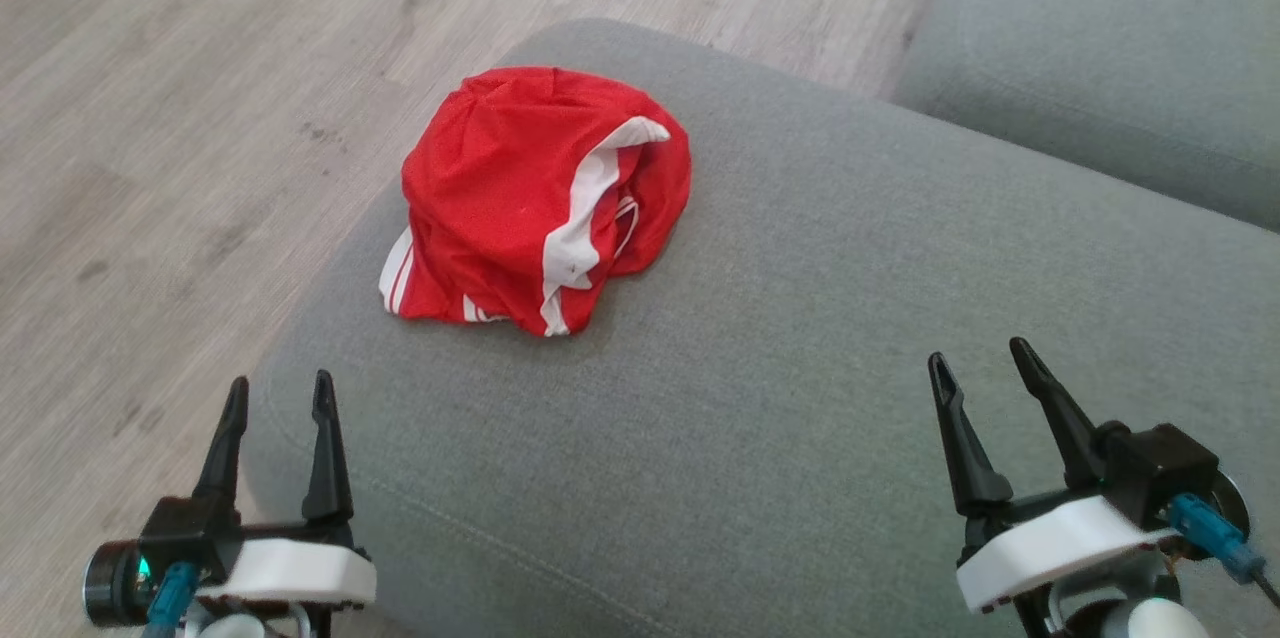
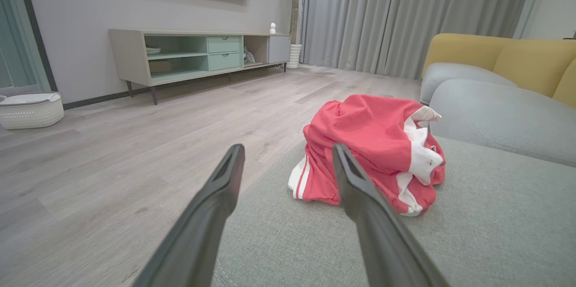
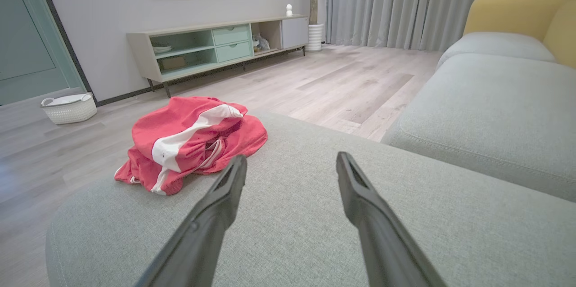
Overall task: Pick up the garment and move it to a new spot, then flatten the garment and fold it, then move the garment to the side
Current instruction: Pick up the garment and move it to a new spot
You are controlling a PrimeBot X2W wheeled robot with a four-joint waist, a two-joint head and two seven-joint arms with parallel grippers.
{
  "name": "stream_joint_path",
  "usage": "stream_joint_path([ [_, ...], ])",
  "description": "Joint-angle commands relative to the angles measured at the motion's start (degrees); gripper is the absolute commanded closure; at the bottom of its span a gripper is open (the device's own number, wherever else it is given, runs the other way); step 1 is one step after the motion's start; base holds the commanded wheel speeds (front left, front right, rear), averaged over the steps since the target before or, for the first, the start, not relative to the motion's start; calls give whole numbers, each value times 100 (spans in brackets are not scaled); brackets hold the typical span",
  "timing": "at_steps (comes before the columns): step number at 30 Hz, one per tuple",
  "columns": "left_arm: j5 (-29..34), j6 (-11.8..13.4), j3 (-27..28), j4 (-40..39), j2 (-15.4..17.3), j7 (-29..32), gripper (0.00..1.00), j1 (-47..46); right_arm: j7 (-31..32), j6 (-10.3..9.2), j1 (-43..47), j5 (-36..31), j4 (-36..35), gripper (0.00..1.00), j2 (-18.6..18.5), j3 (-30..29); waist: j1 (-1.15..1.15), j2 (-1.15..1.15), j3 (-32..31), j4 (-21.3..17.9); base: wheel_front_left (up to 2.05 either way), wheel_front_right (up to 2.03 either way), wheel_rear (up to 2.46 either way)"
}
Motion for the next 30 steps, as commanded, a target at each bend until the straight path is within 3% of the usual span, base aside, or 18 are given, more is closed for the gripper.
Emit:
stream_joint_path([
  [1, 38, -11, 250, -190, 33, -53, 0, -215, 24, -4, -305, -20, -260, 0, -41, 82, 0, 0, 86, 78, 0, 0, 0],
  [8, -28, -285, 185, 181, 98, 8, 0, -750, 236, -4, -538, -232, -478, 0, -41, 113, 0, 0, 580, 5, 0, 0, 0],
  [18, -331, -881, -239, 1414, 414, 710, 0, -2914, 851, -4, -1141, -874, -1060, 0, -54, 133, 0, 0, 2023, -255, 0, 0, 0],
  [24, -1088, -945, -940, 2513, 800, 1372, 0, -4318, 1139, -4, -1471, -1046, -1339, 0, -190, 195, 0, 0, 2746, -423, 0, 0, 0],
  [30, -1875, -947, -1582, 3059, 1183, 1993, 0, -4946, 1259, -4, -1604, -1072, -1447, 0, -285, 216, 0, 0, 2980, -526, 0, 0, 0],
])
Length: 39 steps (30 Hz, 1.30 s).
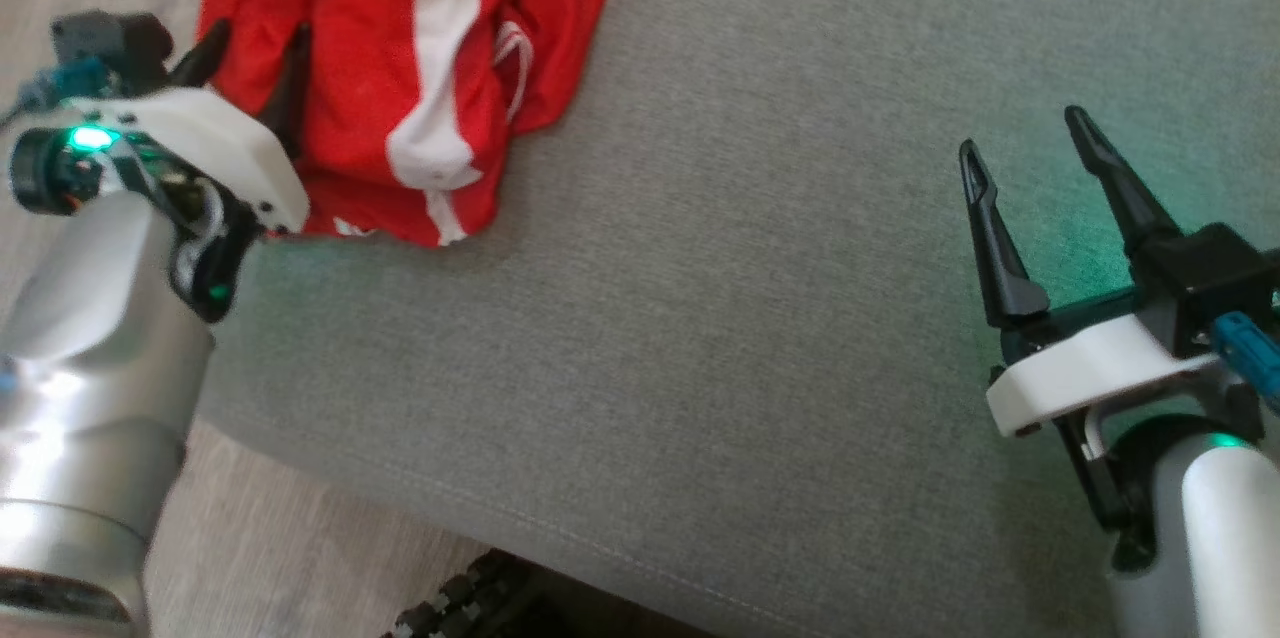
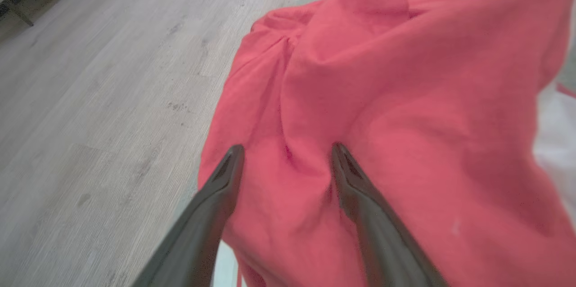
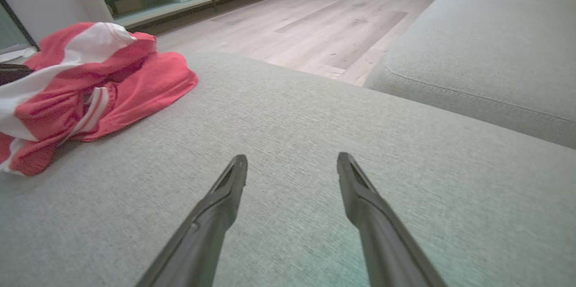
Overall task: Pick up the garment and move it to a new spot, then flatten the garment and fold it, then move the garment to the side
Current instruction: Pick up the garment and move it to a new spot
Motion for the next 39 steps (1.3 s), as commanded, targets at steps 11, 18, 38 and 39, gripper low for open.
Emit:
stream_joint_path([
  [11, -1068, 10, -743, 261, 881, 316, 100, -445, -66, -4, -71, 22, -200, 0, -2, 146, -2, 0, -137, -223, 0, 0, 0],
  [18, -1086, 12, -670, 446, 1109, -959, 100, -409, -391, -4, 146, 192, 52, 0, 121, 55, -2, 0, -909, -292, 0, 0, 0],
  [38, -811, 1681, -853, -3571, 1457, -1413, 100, 1959, -943, -4, 869, 865, 361, 0, 230, -64, -2, 0, -2356, -1543, 0, 0, 0],
  [39, -811, 1681, -853, -3571, 1457, -1413, 100, 1959, -943, -4, 869, 865, 361, 0, 230, -64, -2, 0, -2356, -1543, 0, 0, 0],
])
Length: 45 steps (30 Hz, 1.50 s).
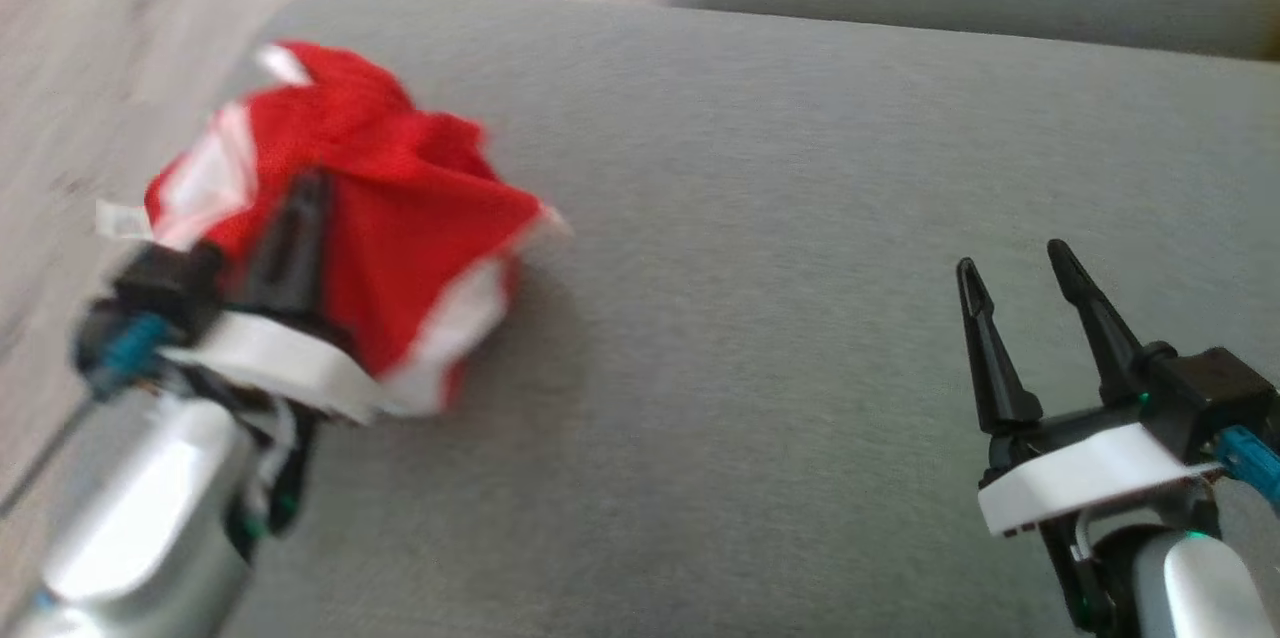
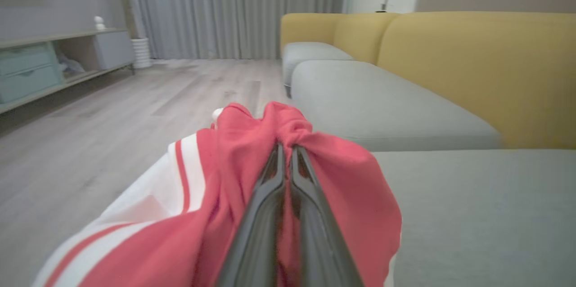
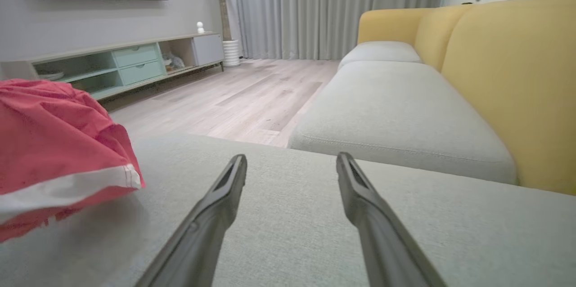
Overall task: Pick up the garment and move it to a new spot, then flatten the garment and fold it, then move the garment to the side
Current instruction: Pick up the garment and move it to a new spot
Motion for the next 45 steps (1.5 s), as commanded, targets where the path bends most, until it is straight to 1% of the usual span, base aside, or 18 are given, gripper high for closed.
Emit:
stream_joint_path([
  [1, 72, 113, 110, -590, 211, 121, 100, -160, -55, -4, -112, 43, -220, 0, -18, 146, 1, 0, -44, -552, 0, 0, 0],
  [2, 72, 113, 110, -590, 211, 121, 100, -160, -55, -4, -112, 43, -220, 0, -18, 146, 1, 0, -44, -552, 0, 0, 0],
  [4, 92, 171, -51, -909, 94, 236, 100, -61, -59, -4, -134, 63, -237, 0, -18, 166, 1, 0, 35, -833, 0, 0, 0],
  [8, 222, 92, -462, -1169, -237, 421, 100, -150, -83, -4, -190, 87, -272, 0, -18, 182, 1, 0, 304, -1338, 0, 0, 0],
  [12, 392, -139, -928, -1050, -673, 520, 100, -379, -143, -4, -232, 141, -268, 0, -18, 167, 1, 0, 613, -1732, 0, 0, 0],
  [15, 466, -350, -1246, -772, -998, 537, 100, -489, -218, -4, -265, 219, -231, 0, -17, 162, 1, 0, 821, -1953, 0, 0, 0],
  [18, 516, -543, -1525, -428, -1269, 511, 100, -511, -305, -4, -296, 281, -178, 0, -17, 157, 1, 0, 954, -2084, 0, 0, 0],
  [21, 572, -696, -1734, -126, -1464, 427, 100, -503, -376, -4, -313, 303, -130, 0, -17, 137, 1, 0, 1011, -2116, 0, 0, 0],
  [22, 591, -722, -1766, -46, -1509, 371, 93, -506, -392, -4, -314, 312, -115, 0, -17, 125, 1, 0, 1018, -2108, 0, 0, 0],
  [23, 625, -742, -1795, 28, -1542, 302, 0, -512, -408, -4, -313, 315, -93, 0, -17, 106, 1, 0, 1004, -2086, 0, 0, 0],
  [25, 695, -761, -1807, 92, -1587, 89, 0, -517, -426, -4, -311, 319, -47, 0, -17, 92, 1, 0, 947, -2015, 0, 0, 0],
  [28, 817, -701, -1779, 70, -1561, -205, 0, -501, -428, -4, -293, 301, 13, 0, -17, 84, 1, 0, 796, -1833, 0, 0, 0],
  [31, 880, -575, -1649, -100, -1442, -431, 0, -423, -403, -4, -265, 281, 64, 0, -17, 85, 1, 0, 589, -1597, 0, 0, 0],
  [34, 891, -386, -1408, -340, -1230, -567, 0, -293, -355, -4, -225, 260, 94, 0, -17, 83, 1, 0, 394, -1346, 0, 0, 0],
  [38, 874, -128, -949, -669, -868, -681, 0, -58, -289, -4, -148, 230, 95, 0, -17, 65, 1, 0, 173, -992, 0, 0, 0],
  [42, 852, 106, -333, -881, -517, -729, 0, 283, -226, -4, -77, 206, 83, 0, -17, 64, 1, 0, 18, -699, 0, 0, 0],
  [45, 962, 222, 308, -1105, -407, -735, 0, 613, -197, -4, -24, 211, 84, 0, -17, 52, 1, 0, -73, -522, 0, 0, 0],
])
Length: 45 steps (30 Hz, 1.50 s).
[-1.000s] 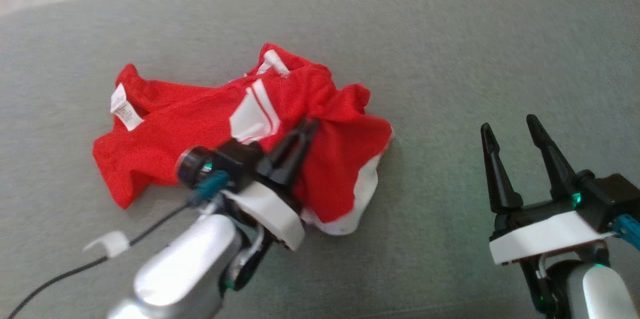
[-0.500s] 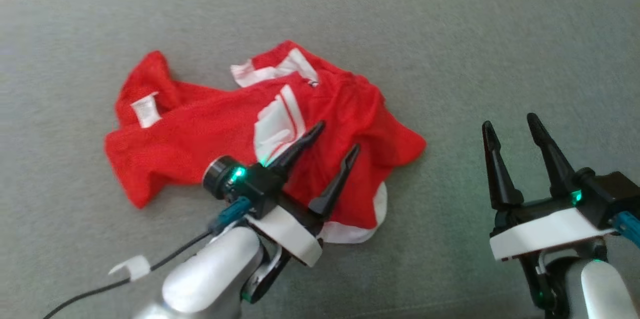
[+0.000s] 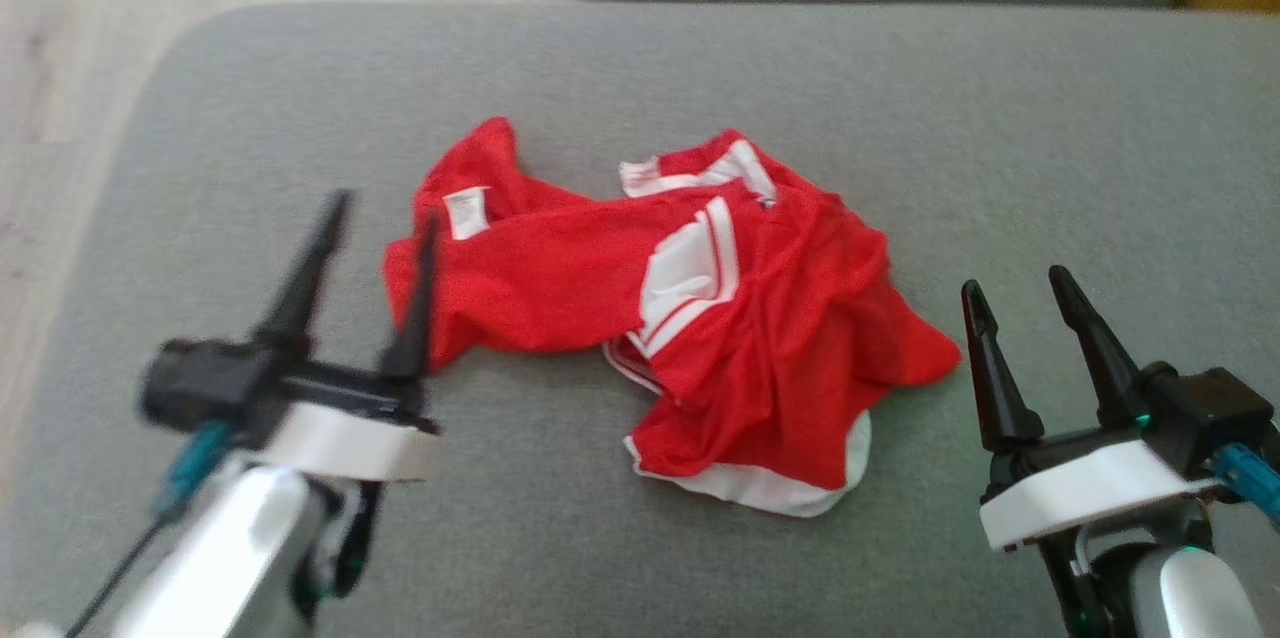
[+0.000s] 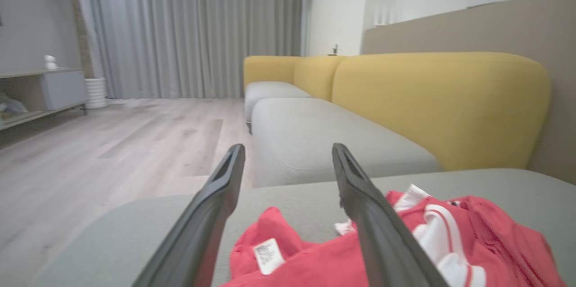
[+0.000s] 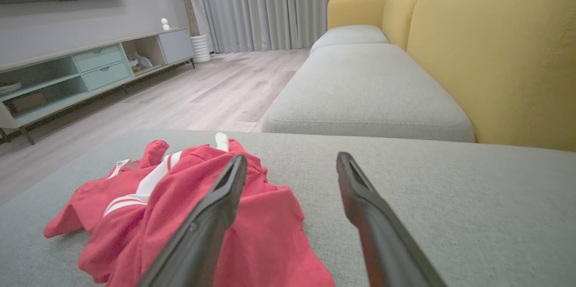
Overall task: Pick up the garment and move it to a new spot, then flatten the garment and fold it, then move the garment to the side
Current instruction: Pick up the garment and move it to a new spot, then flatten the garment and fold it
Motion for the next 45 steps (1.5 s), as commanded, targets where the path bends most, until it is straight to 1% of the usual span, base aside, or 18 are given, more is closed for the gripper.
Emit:
stream_joint_path([
  [1, 134, 82, 721, -304, 182, -64, 0, 94, 29, -4, -72, -17, -208, 0, -26, 101, 1, 0, -216, 283, 0, 0, 0],
  [4, 314, 52, 1342, -425, 170, -65, 0, 529, 52, -4, -8, -13, -205, 0, -26, 80, 1, 0, -298, 371, 0, 0, 0],
  [6, 452, -31, 1672, -476, 129, -65, 0, 811, 65, -4, 50, -8, -205, 0, -26, 71, 1, 0, -352, 400, 0, 0, 0],
  [9, 538, -187, 1957, -381, 57, -66, 0, 1220, 82, -4, 153, -6, -202, 0, -26, 69, 1, 0, -442, 396, 0, 0, 0],
  [11, 569, -285, 2039, -304, 12, -66, 0, 1441, 96, -4, 238, 3, -209, 0, -26, 61, 1, 0, -501, 366, 0, 0, 0],
  [15, 574, -417, 2024, -122, -89, -66, 0, 1768, 113, -4, 408, 50, -240, 0, -26, 56, 1, 0, -609, 278, 0, 0, 0],
  [20, 627, -467, 1862, 59, -188, -65, 0, 1950, 120, -4, 595, 124, -274, 0, -26, 31, 1, 0, -724, 186, 0, 0, 0],
  [34, 692, -279, 1766, 324, -175, 49, 0, 2053, 117, -4, 877, 236, -375, 0, -26, 56, 1, 0, -878, 50, 0, 0, 0],
  [45, 663, -219, 1740, 313, -180, 97, 0, 2024, 102, -4, 835, 251, -371, 0, -26, 59, 1, 0, -873, 40, 0, 0, 0],
])
